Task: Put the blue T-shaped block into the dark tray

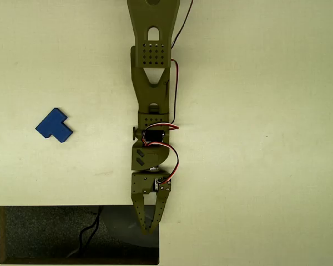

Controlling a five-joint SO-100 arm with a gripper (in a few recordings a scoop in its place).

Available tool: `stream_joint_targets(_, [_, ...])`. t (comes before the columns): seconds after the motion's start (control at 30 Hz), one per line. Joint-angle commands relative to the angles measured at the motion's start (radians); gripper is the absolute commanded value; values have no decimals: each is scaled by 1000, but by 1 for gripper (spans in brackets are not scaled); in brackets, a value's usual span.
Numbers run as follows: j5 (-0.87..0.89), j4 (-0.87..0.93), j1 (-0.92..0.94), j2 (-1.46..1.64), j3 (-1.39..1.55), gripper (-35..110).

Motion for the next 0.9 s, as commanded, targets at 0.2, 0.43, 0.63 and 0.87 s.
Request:
stream_joint_targets(0.2, [-11,-29,-2,-8,6,0])
stream_joint_targets(0.43, [-12,-26,-11,-11,-5,0])
stream_joint_targets(0.63, [95,-49,-14,31,23,0])
stream_joint_targets(0.87, [423,495,-2,1019,746,0])
